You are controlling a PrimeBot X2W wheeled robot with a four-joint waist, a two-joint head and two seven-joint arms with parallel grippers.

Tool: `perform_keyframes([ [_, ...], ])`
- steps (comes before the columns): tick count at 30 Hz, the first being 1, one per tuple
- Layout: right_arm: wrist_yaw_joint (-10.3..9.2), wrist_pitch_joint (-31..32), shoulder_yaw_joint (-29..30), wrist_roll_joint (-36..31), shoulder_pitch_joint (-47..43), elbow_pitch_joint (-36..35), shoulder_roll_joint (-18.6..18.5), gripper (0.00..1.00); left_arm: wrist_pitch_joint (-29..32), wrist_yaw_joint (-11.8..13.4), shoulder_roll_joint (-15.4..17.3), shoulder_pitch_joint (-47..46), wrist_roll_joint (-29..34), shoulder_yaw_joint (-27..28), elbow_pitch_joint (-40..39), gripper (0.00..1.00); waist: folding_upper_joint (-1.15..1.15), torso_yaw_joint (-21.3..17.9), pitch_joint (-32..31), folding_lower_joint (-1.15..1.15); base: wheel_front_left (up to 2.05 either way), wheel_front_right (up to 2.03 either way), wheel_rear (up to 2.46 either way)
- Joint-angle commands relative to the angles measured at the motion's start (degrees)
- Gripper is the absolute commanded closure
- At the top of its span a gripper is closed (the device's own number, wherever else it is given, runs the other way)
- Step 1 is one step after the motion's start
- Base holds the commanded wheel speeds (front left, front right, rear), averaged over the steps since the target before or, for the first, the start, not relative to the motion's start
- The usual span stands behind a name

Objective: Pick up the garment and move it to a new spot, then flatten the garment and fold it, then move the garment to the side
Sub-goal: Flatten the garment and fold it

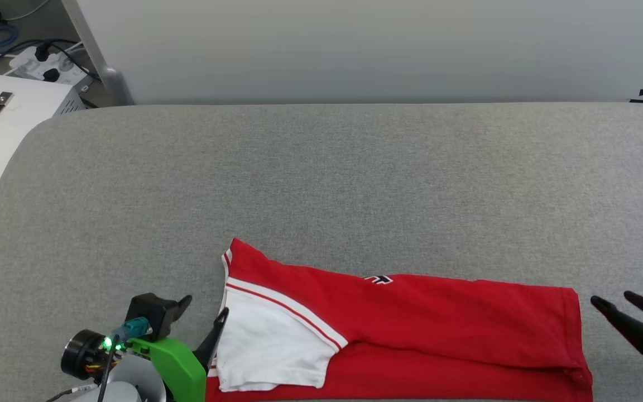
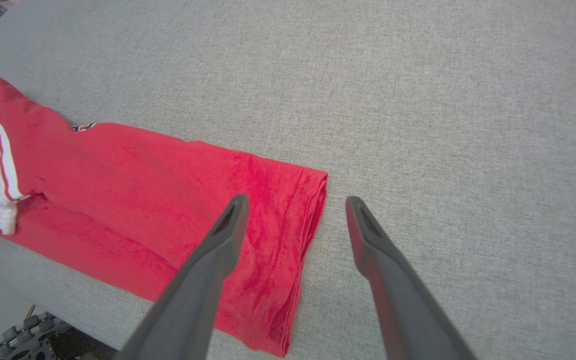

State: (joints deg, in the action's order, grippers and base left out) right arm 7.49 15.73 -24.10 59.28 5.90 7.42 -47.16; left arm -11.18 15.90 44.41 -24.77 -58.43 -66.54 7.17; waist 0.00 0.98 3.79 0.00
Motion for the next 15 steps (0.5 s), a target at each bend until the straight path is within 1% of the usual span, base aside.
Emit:
perform_keyframes([
  [1, 0.0, 0.83, 1.43, 0.71, -0.72, -0.95, -0.79, 0.0, -1.3, 1.53, -0.23, 0.9, 1.45, 0.89, 0.02, 0.0, 0.0, 0.06, -0.07, 0.0, 0.0, 0.0, 0.0],
  [4, 0.0, 3.14, 4.86, 0.75, -1.24, -2.09, -2.61, 0.0, -3.29, 5.0, -0.89, 1.61, 3.9, 3.8, -0.15, 0.0, 0.0, 0.48, 0.13, 0.0, 0.0, 0.0, 0.0],
  [6, 0.0, 5.49, 6.85, 1.72, -1.83, -2.18, -2.98, 0.0, -3.69, 6.9, -1.45, 2.22, 6.19, 6.15, -0.39, 0.0, 0.0, 0.77, 0.44, 0.0, 0.0, 0.0, 0.0],
  [8, 0.0, 8.67, 8.82, 3.79, -2.64, -1.57, -2.59, 0.0, -3.77, 8.48, -2.87, 3.24, 9.17, 10.74, -1.99, 0.0, 0.0, 1.18, 0.89, 0.0, 0.0, 0.0, 0.0],
  [12, 0.0, 14.33, 10.81, 5.68, -3.9, -0.25, -1.36, 0.0, -3.8, 8.95, -5.62, 7.12, 15.89, 18.41, -4.1, 0.0, 0.0, 2.06, 1.87, 0.0, 0.0, 0.0, 0.0],
  [15, 0.0, 16.25, 11.59, 5.52, -4.35, 0.73, 0.3, 0.0, -3.8, 9.03, -8.03, 9.76, 20.56, 23.78, -4.81, 0.0, 0.0, 2.75, 2.62, 0.0, 0.0, 0.0, 0.0],
])
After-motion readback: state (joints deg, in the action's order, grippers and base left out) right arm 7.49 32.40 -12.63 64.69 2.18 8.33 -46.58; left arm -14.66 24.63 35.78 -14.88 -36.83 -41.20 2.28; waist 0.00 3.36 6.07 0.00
